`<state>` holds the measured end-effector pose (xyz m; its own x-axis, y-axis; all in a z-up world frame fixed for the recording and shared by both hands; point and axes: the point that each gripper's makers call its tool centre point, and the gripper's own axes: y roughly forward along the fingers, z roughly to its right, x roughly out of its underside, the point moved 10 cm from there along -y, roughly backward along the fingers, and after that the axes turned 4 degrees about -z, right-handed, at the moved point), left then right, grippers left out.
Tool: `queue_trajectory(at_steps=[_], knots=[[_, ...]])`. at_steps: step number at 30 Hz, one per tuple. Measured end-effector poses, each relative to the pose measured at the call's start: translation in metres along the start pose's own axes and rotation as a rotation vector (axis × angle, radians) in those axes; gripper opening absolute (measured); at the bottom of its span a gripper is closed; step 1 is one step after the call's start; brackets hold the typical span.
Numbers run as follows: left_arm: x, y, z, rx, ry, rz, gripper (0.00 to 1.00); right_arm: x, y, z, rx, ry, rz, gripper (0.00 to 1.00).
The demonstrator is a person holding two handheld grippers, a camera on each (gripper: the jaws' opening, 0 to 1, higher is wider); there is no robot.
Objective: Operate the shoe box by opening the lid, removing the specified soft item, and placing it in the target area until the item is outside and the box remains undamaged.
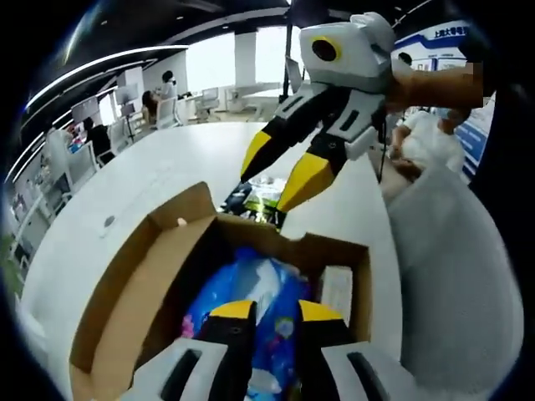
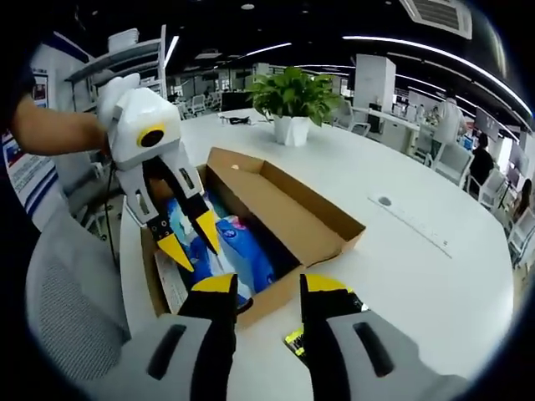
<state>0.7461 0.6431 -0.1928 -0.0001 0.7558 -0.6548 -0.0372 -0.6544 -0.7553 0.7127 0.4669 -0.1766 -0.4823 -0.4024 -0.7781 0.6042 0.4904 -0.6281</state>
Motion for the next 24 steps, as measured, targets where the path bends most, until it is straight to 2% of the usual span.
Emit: queue_trajectory(at_steps=[5, 10, 17, 24], knots=[[-0.001, 0.002, -0.001, 0.017, 0.015, -0.009, 0.09, -0.005, 0.013, -0.004, -0.023, -0.032, -0.017, 0.26], [0.002, 0.002, -0.005, 0.028, -0.012, -0.015, 0.01, -0.008, 0.025, -0.009, -0.044, -0.055, -0.037, 0.25], [0.001, -0.001, -0.003, 0.034, -0.014, 0.002, 0.00, -0.014, 0.039, -0.013, -0.060, -0.080, -0.048, 0.20], [0.002, -0.005, -0.003, 0.032, -0.013, 0.019, 0.00, -0.015, 0.055, -0.015, -0.067, -0.112, -0.087, 0.14]])
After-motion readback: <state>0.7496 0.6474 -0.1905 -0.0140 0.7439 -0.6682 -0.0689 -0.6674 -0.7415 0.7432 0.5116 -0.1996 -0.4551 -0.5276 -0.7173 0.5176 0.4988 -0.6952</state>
